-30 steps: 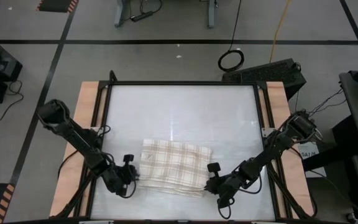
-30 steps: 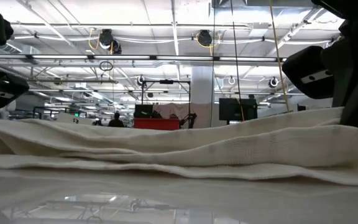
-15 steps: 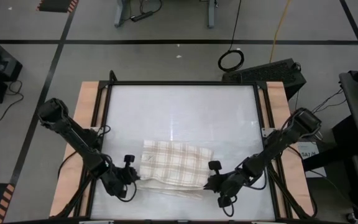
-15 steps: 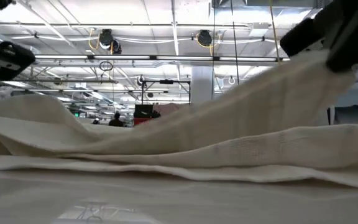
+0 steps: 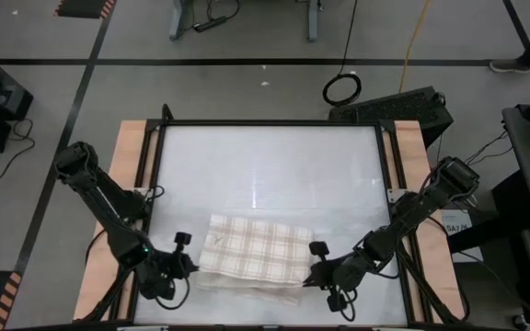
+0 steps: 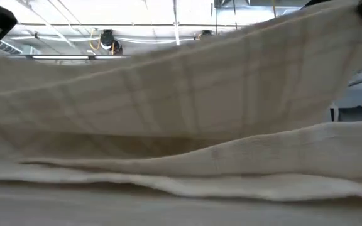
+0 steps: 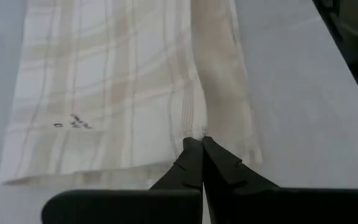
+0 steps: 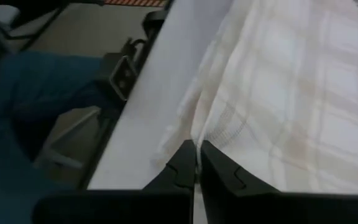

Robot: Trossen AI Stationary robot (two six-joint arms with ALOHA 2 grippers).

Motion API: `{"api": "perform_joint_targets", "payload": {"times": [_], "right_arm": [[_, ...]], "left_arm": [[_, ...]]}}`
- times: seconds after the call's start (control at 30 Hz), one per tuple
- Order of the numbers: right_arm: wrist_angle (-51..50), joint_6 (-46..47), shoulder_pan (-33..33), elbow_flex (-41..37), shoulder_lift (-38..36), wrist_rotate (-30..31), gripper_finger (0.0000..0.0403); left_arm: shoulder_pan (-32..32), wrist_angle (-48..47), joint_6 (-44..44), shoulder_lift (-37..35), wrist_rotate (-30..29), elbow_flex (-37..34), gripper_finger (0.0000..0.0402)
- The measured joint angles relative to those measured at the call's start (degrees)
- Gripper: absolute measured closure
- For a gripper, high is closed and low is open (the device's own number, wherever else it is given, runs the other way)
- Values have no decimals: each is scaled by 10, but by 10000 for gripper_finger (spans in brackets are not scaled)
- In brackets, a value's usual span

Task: Roll towel
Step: Roll the white towel

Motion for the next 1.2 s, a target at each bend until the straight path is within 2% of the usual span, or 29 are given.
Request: {"api": "perform_joint_targets", "payload": {"times": [0.13,0.23,0.5,0.6,0.7,0.77,0.83,0.93,1.03,1.2], "right_arm": [[27,12,0,0,0,-49,390],[47,23,0,0,0,-62,362],[67,58,0,0,0,-77,222],[51,45,-3,0,0,-72,175],[23,42,-13,0,-1,-67,152],[-13,44,-19,0,-2,-44,151],[-57,41,-24,0,-2,-13,155],[-93,5,-31,0,1,25,171],[-74,-47,-42,-2,14,43,200],[-44,-69,-62,-2,57,31,277]], "left_arm": [[-6,-28,-44,0,3,0,399],[-6,-51,-73,0,5,0,383],[-4,-55,-113,0,-13,0,324],[2,-55,-116,0,-45,0,308],[12,-38,-117,0,-114,0,303],[23,-2,-111,1,-165,0,302],[38,44,-82,4,-185,0,302],[63,115,-38,24,-186,0,302],[82,173,-21,55,-178,0,302],[90,204,-26,114,-141,0,307]]}}
